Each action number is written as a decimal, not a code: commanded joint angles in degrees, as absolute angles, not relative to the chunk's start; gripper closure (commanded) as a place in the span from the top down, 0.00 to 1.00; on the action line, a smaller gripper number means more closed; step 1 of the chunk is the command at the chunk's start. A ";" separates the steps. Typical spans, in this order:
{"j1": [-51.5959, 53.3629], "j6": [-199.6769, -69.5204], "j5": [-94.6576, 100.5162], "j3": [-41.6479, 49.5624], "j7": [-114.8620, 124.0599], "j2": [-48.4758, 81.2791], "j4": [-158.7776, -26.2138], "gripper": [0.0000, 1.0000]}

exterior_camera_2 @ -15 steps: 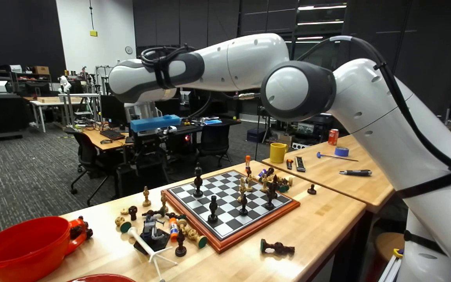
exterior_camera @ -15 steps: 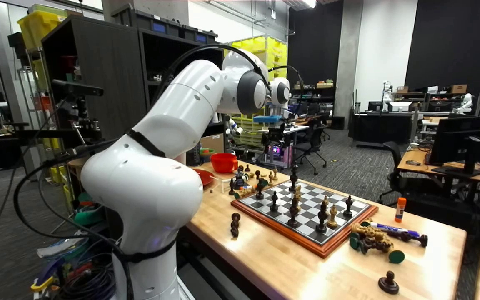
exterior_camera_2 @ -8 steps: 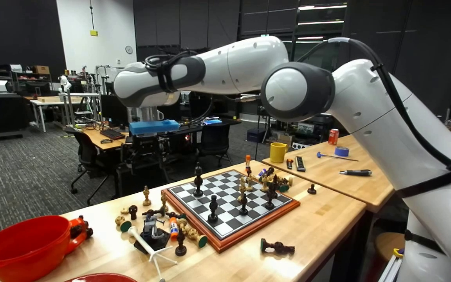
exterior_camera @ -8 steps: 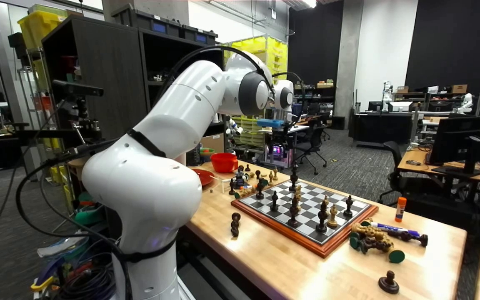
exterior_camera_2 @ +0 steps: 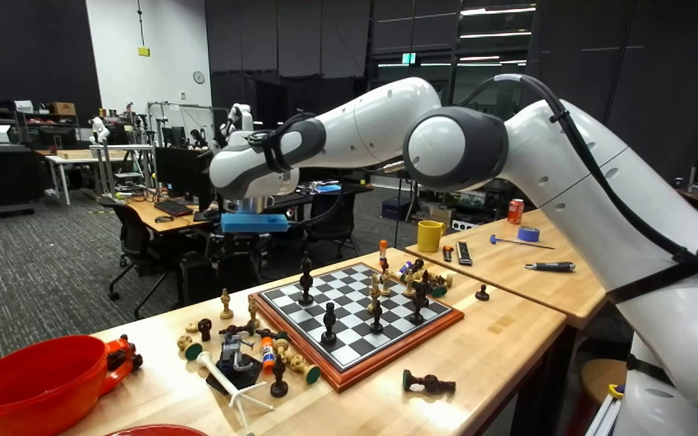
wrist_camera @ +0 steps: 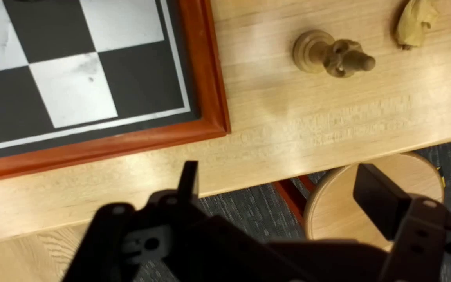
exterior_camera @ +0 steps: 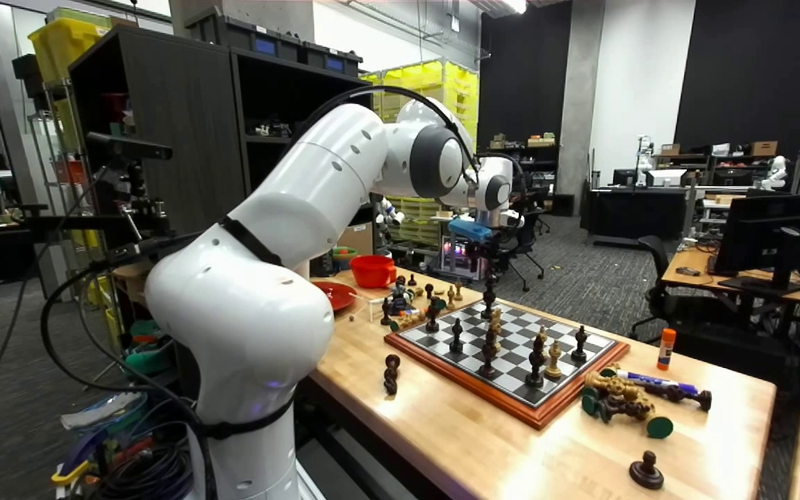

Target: Put one yellow chess piece on the chess board

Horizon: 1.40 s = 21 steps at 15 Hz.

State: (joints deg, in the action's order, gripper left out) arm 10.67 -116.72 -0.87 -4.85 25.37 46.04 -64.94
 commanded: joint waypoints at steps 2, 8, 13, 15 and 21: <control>14.12 -119.78 -0.13 -3.01 25.62 41.62 -70.88 1.00; 18.02 -119.87 3.99 -1.25 26.52 38.87 -75.19 1.00; 18.86 -119.98 5.55 -1.07 26.60 39.19 -76.51 1.00; 19.00 -119.98 5.68 -1.10 26.38 40.01 -76.03 1.00; 18.91 -119.32 5.33 -1.35 25.75 41.91 -74.09 1.00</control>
